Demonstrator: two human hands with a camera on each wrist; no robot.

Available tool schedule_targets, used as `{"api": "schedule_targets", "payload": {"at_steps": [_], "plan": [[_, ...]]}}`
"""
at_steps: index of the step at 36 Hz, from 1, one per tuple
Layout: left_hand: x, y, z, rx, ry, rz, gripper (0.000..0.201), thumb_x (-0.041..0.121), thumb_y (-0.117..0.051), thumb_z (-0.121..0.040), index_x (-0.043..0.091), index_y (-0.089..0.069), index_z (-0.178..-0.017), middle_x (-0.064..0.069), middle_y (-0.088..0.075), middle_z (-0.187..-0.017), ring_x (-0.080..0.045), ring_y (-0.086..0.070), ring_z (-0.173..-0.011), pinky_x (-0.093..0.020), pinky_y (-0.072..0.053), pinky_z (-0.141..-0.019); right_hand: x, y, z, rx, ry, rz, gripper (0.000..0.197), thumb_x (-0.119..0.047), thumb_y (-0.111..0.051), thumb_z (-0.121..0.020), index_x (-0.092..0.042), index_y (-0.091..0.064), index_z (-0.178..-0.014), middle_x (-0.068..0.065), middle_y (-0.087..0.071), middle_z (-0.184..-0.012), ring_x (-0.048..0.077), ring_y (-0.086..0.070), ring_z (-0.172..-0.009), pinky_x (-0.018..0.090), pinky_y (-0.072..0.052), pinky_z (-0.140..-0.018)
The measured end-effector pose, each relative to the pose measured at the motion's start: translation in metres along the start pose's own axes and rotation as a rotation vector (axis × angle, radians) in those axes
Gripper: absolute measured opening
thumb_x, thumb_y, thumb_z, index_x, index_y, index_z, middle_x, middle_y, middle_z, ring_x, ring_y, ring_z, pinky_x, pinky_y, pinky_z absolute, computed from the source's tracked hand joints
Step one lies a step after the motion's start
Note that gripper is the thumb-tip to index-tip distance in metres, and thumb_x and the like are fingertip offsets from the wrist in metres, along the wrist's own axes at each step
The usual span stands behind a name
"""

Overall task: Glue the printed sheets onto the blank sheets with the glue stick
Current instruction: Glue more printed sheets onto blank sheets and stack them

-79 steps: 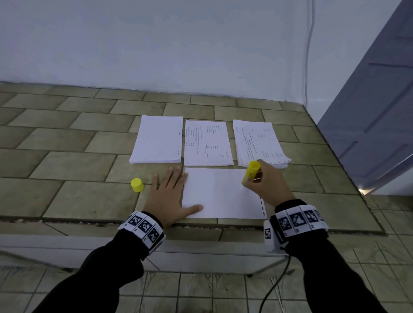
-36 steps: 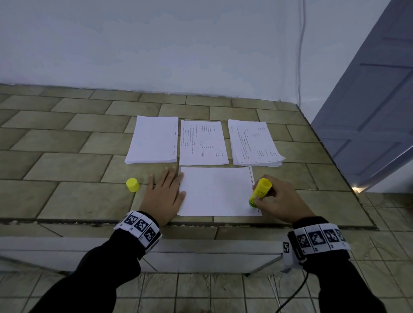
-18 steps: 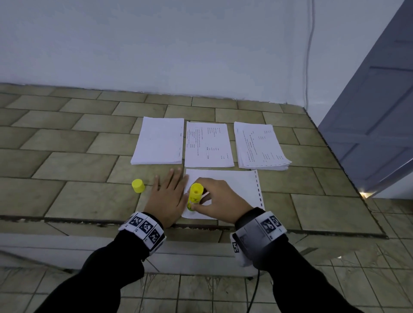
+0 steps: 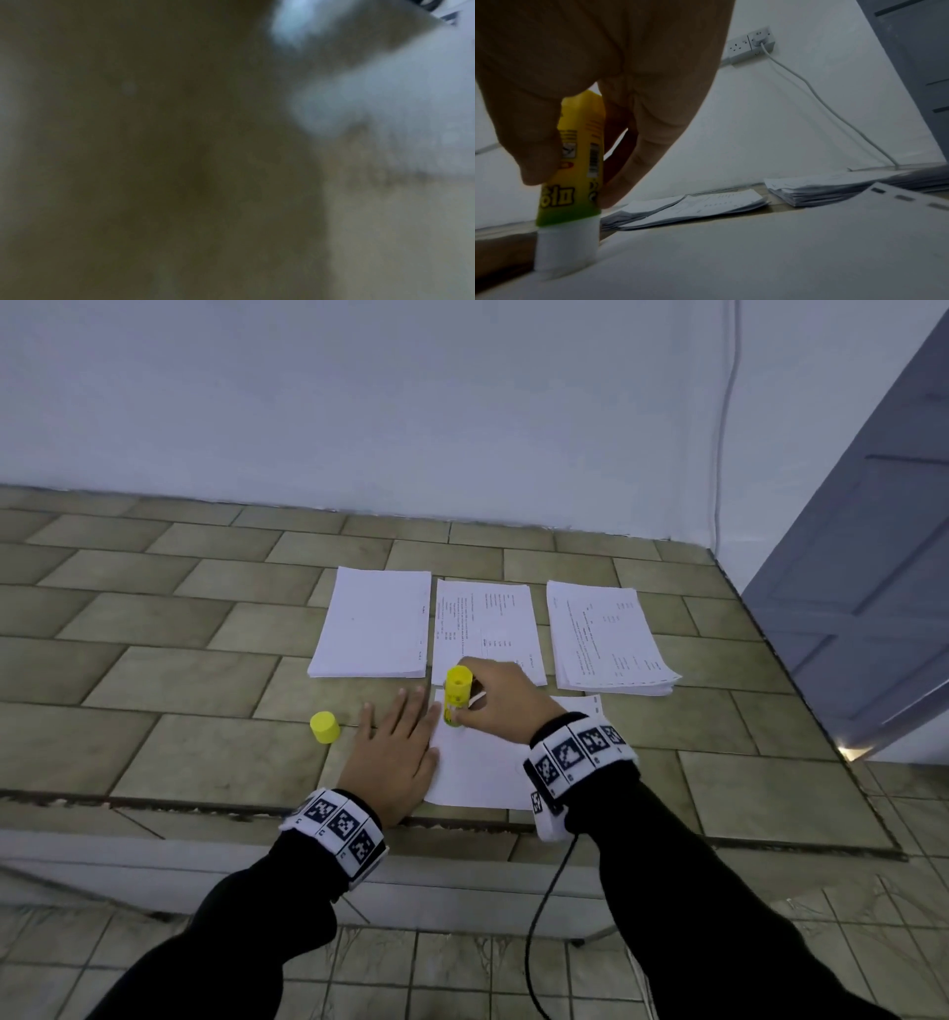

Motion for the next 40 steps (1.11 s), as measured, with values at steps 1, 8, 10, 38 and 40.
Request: {"api": "schedule_targets", "payload": {"at_steps": [1, 8, 10, 38, 40], "plan": [[0.0, 0.001, 0.0, 0.001, 0.002, -0.001, 0.082, 0.048, 0.011, -0.083, 0.018, -0.009, -0.157, -0.004, 0.003, -0.164, -0.023, 0.003, -0.151, -0.056, 0.001, -0.118, 0.002, 0.001, -0.005, 0.006, -0.016, 0.006, 0.015, -0.006, -0.073, -0.078, -0.008, -0.059, -0.083, 0.003, -0.064, -0.082, 0.02, -0.062, -0.079, 0.03, -0.053, -0.075], [0.001, 0.002, 0.001, 0.015, 0.012, 0.03, 0.086, 0.058, 0.012, -0.084, 0.019, -0.013, -0.157, -0.002, 0.0, -0.164, -0.021, 0.002, -0.152, -0.054, 0.002, -0.118, 0.014, 0.008, -0.016, 0.1, -0.09, -0.005, 0.012, -0.003, -0.068, -0.077, -0.001, -0.057, -0.081, 0.013, -0.067, -0.086, 0.027, -0.063, -0.083, 0.041, -0.052, -0.083], [0.002, 0.003, 0.001, 0.009, 0.024, 0.03, 0.098, 0.072, 0.021, -0.079, 0.021, -0.012, -0.157, 0.001, 0.002, -0.164, -0.019, 0.004, -0.151, -0.053, 0.002, -0.119, 0.015, 0.01, -0.011, 0.12, -0.095, -0.012, 0.014, -0.005, -0.07, -0.078, -0.006, -0.057, -0.081, 0.01, -0.067, -0.087, 0.025, -0.063, -0.084, 0.042, -0.053, -0.083], [0.002, 0.001, 0.0, -0.046, 0.029, -0.057, 0.123, 0.093, 0.02, -0.058, 0.021, 0.004, -0.157, -0.003, 0.011, -0.164, -0.02, 0.011, -0.151, -0.054, 0.006, -0.119, 0.038, 0.038, 0.051, 0.064, -0.043, -0.085, 0.011, -0.001, -0.072, -0.078, 0.001, -0.063, -0.083, 0.013, -0.07, -0.092, 0.02, -0.066, -0.085, 0.031, -0.057, -0.079], [0.002, 0.001, 0.0, -0.042, 0.03, -0.049, 0.124, 0.093, 0.02, -0.057, 0.021, 0.004, -0.157, -0.003, 0.011, -0.164, -0.02, 0.011, -0.151, -0.054, 0.006, -0.119, 0.043, 0.043, 0.04, 0.086, -0.071, -0.061, 0.01, -0.003, -0.072, -0.077, -0.002, -0.063, -0.081, 0.01, -0.071, -0.089, 0.022, -0.068, -0.086, 0.033, -0.056, -0.08]]}}
Point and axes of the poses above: each hand's wrist, its own z-axis away from the middle knuckle, its own y-axis out of the back of the hand, x = y × z, the point moved 5 cm from there along -z, towards the middle knuckle
